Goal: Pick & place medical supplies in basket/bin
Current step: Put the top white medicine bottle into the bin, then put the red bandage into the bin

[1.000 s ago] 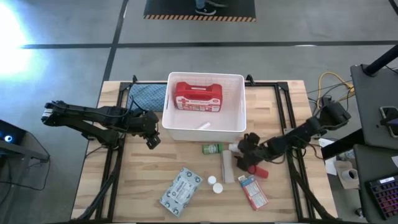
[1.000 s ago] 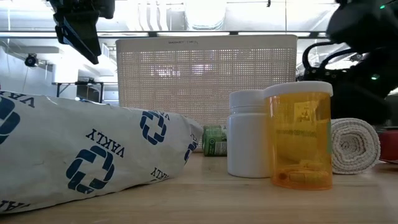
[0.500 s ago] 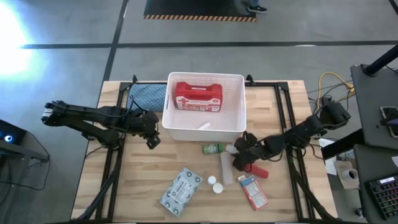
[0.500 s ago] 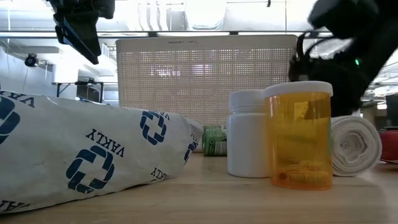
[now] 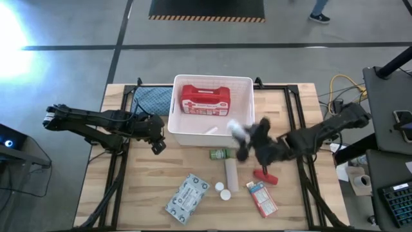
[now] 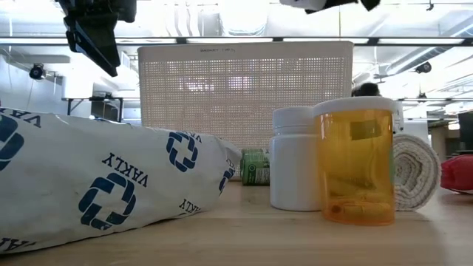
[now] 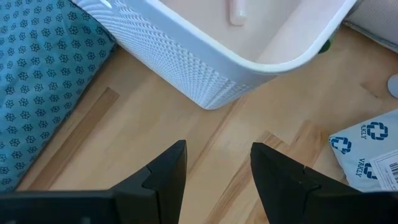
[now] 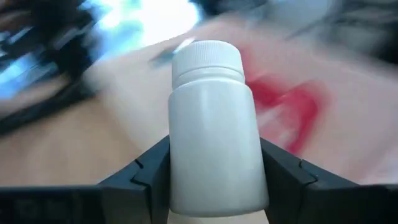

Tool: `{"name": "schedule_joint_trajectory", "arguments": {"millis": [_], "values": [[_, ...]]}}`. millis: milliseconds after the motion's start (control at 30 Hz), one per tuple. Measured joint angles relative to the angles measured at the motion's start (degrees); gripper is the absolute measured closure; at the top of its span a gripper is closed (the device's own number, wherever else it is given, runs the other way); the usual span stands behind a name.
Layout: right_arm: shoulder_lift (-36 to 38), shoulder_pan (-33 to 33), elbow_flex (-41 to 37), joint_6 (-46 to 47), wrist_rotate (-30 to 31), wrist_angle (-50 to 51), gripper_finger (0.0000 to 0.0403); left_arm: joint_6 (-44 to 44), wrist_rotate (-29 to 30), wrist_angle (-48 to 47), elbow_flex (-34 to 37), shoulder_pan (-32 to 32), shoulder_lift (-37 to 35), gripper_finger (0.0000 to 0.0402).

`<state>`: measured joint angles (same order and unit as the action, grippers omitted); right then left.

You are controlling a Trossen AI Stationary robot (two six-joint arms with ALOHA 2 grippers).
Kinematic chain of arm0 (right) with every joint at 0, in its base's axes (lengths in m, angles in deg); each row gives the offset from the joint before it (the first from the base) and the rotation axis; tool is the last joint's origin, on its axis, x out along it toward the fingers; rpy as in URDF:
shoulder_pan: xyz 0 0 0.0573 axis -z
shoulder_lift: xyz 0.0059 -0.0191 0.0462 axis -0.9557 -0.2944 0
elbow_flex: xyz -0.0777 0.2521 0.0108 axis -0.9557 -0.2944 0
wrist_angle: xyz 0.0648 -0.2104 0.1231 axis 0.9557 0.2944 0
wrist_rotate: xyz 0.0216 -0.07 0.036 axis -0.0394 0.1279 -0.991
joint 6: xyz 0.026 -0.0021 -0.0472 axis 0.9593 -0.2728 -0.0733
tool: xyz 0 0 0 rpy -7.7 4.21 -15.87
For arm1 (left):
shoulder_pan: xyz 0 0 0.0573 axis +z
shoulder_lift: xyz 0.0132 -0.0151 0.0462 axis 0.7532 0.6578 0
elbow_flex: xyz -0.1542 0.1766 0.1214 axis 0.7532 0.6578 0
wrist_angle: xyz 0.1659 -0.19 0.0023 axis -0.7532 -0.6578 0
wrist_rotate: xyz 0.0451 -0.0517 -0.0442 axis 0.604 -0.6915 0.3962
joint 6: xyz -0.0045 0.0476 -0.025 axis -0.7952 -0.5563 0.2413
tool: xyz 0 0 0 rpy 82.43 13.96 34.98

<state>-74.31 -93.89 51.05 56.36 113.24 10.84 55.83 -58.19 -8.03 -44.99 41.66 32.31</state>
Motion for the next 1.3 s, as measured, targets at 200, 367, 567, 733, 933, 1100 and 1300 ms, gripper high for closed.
{"name": "schedule_joint_trajectory", "arguments": {"millis": [200, 367, 567, 733, 933, 1100, 1300], "values": [[-0.5, 17.44, 6.38, -4.37, -13.05, 2.51, 0.0163, -4.43, 0.07, 1.11, 0.0, 0.0, 0.0, 0.0242], [-1.0, 25.25, 10.58, -8.57, -28.54, 4.09, 0.0095, -6.03, 0.11, 1.22, 0.0, 0.0, 0.0, 0.0242], [-0.61, 22.25, 15.58, -10.94, -29.82, 17.77, 0.006, -6.25, 0.15, 0.85, 0.47, 0.0, -0.04, 0.0242], [-0.63, 10.89, 14.86, -0.36, -34.77, 39.65, 0.0065, -8.31, 1.04, 0.85, 0.89, 0.0, -0.13, 0.0242], [-0.71, -8.99, 7.39, 24.97, -38.94, 48.45, 0.0072, -11.52, 3.17, 0.87, 0.92, 0.0, -0.13, 0.0242], [-3.97, -22.03, 0.23, 30.53, -36.93, 42.29, 0.0072, -15.32, 3.19, 1.17, 1.03, 0.0, -0.11, 0.0242], [-9.88, -27.77, -6.54, 31.89, -37.09, 37.42, 0.0071, -16.46, 3.17, 1.31, 1.05, 0.0, -0.11, 0.0242]]}}
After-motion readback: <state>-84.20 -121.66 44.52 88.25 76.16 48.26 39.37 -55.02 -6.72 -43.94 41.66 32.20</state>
